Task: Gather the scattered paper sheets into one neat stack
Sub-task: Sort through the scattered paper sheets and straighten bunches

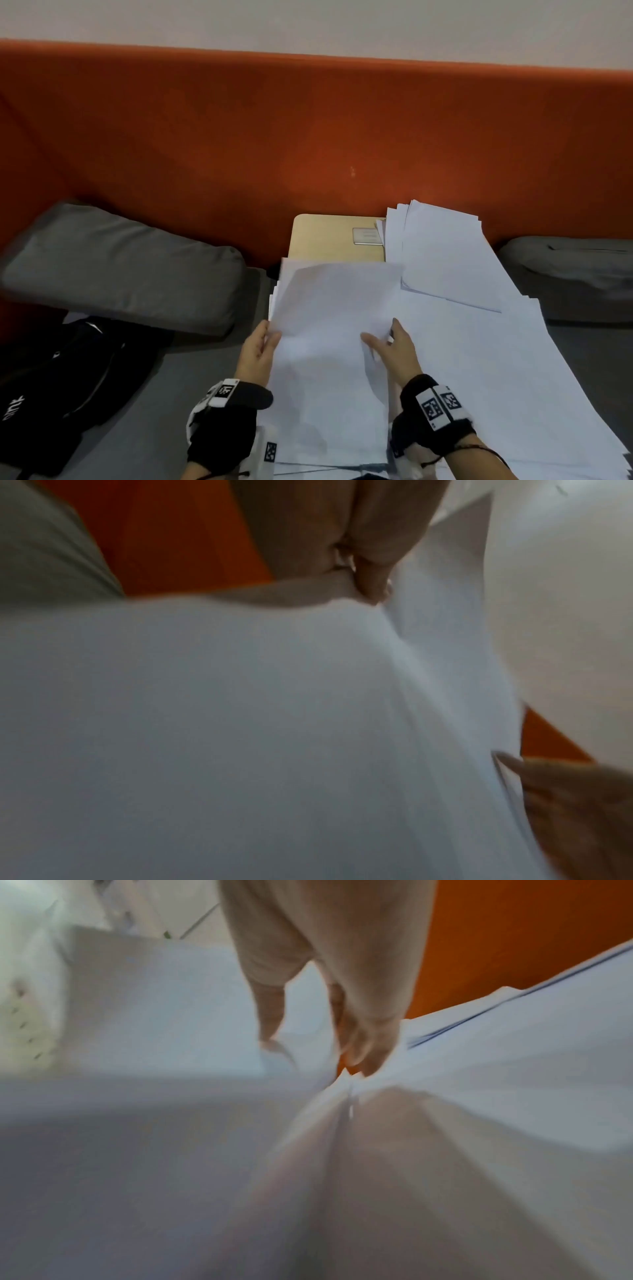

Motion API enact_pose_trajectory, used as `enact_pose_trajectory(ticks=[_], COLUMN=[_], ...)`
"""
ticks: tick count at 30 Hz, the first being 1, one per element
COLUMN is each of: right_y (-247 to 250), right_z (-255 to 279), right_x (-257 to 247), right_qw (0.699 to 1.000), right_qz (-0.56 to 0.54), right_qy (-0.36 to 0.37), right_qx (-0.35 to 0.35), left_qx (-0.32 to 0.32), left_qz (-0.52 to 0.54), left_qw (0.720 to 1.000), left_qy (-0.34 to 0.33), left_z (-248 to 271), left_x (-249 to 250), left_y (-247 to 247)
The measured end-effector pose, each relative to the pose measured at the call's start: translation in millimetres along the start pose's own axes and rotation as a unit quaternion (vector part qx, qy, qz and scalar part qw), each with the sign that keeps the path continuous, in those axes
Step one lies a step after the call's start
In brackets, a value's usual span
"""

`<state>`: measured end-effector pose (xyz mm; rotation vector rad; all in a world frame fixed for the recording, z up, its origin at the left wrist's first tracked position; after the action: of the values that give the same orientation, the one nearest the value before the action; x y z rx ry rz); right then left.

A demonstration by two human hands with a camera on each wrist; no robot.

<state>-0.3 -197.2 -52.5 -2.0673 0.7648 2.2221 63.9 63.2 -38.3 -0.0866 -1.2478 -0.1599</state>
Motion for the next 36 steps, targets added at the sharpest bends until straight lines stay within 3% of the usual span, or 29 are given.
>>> enact_pose_trajectory(ticks=[3,7,10,15,18,20,23,26,32,36], right_y=[-3.7,20.5,31.3,11.7,21.6,33.8,25.8,4.0,0.1,-2.3], right_z=[4.2,-4.9,-5.8,-10.7,-24.0,-32.6,-32.2,-13.3,-3.6,-3.8], right_x=[-30.3,-98.8,-129.1,-94.8,-70.4,-53.6,-15.2,26.7,35.9,37.8], right_qw=[0.982,0.986,0.979,0.991,0.998,0.999,0.994,0.964,0.961,0.962], right_qz=[-0.175,-0.139,-0.153,-0.108,-0.048,-0.019,0.07,0.173,0.172,0.173], right_qy=[-0.021,0.084,0.137,0.073,0.044,0.011,-0.066,-0.114,-0.138,-0.134], right_qx=[-0.074,-0.021,0.005,-0.04,0.005,0.028,-0.06,-0.168,-0.168,-0.164], left_qx=[0.014,0.019,0.045,-0.006,-0.04,0.002,0.069,0.068,0.113,0.131], left_qz=[0.094,0.047,0.027,-0.02,-0.093,-0.203,-0.343,-0.41,-0.435,-0.467], left_qw=[0.995,0.986,0.977,0.994,0.995,0.977,0.924,0.894,0.878,0.864], left_qy=[-0.026,-0.16,-0.205,-0.106,-0.021,0.069,0.155,0.168,0.167,0.133], left_z=[8.7,31.3,37.6,16.9,-2.8,-19.4,-29.5,-29.6,-27.9,-26.0], left_x=[27.3,98.5,120.4,80.4,41.9,8.0,-27.8,-43.5,-40.9,-32.8], left_y=[4.1,-3.2,-4.1,-18.7,-19.9,-5.0,15.1,12.4,13.0,7.1])
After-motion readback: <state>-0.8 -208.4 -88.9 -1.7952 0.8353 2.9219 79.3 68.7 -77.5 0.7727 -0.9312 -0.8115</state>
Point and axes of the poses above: each hand's wrist, its own z-axis away from the middle knuckle, its own y-axis out of the back of the hand, x = y × z, the point moved 10 cm from there along -z, towards the middle knuckle, and after that the axes turned 15 degrees about y, right-handed, at the moved point
